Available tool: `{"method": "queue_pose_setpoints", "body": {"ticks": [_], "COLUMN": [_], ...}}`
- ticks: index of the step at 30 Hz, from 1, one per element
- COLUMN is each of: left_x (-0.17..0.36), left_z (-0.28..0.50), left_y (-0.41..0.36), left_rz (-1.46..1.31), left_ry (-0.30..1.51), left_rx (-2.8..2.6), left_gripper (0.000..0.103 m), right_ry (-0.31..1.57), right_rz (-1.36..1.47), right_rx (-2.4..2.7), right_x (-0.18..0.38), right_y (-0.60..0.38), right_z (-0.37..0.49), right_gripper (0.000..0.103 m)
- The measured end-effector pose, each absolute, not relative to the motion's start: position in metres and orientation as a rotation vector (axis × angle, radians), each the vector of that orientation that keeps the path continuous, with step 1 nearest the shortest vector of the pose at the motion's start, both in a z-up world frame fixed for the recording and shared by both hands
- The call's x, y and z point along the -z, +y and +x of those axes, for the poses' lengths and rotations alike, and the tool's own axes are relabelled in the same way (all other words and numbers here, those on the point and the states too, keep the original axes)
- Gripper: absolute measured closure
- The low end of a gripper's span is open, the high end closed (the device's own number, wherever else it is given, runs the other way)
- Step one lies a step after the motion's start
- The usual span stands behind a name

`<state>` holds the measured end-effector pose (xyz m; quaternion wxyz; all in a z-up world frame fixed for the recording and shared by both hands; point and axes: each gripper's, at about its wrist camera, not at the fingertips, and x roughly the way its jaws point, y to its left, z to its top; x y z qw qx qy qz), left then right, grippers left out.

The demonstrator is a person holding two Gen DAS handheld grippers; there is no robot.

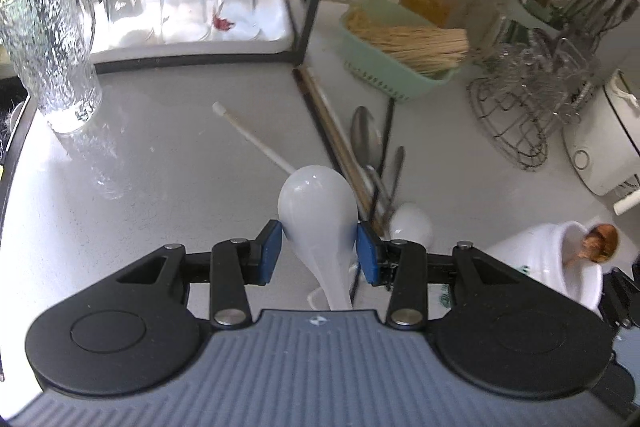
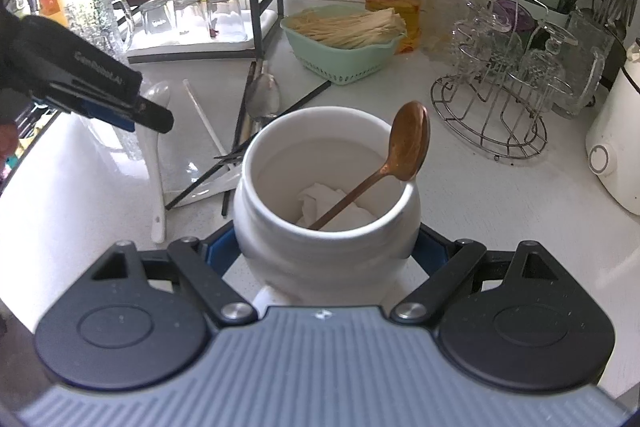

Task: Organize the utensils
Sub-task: 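Grasp the white ceramic soup spoon with the left tool and lift it, then carry the soup spoon with the left tool and lower it into the mug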

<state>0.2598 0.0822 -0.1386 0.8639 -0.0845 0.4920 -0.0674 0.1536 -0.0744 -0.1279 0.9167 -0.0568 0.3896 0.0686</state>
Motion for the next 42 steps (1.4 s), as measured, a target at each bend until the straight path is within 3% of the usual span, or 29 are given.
{"method": "queue_pose_setpoints", "body": {"ticks": [23, 42], "left_x": [0.088, -0.029], "left_z": [0.215, 0.193], "left_y": [0.043, -0.007], "left_rz": [-0.099, -0.009], "left_ry": [0.919, 0.761], "left_rx": [0.181, 0.310], "left_gripper": [0.059, 0.060], "right_ry": [0.748, 0.736], "right_rz": [-0.152, -0.140], "right_rx": [-0.219, -0.204], "right_x": [0.131, 0.132], "right_y": [-0.076, -0.072], "right_z": [0.153, 0.154], "right_gripper": [0.012, 0.012]}}
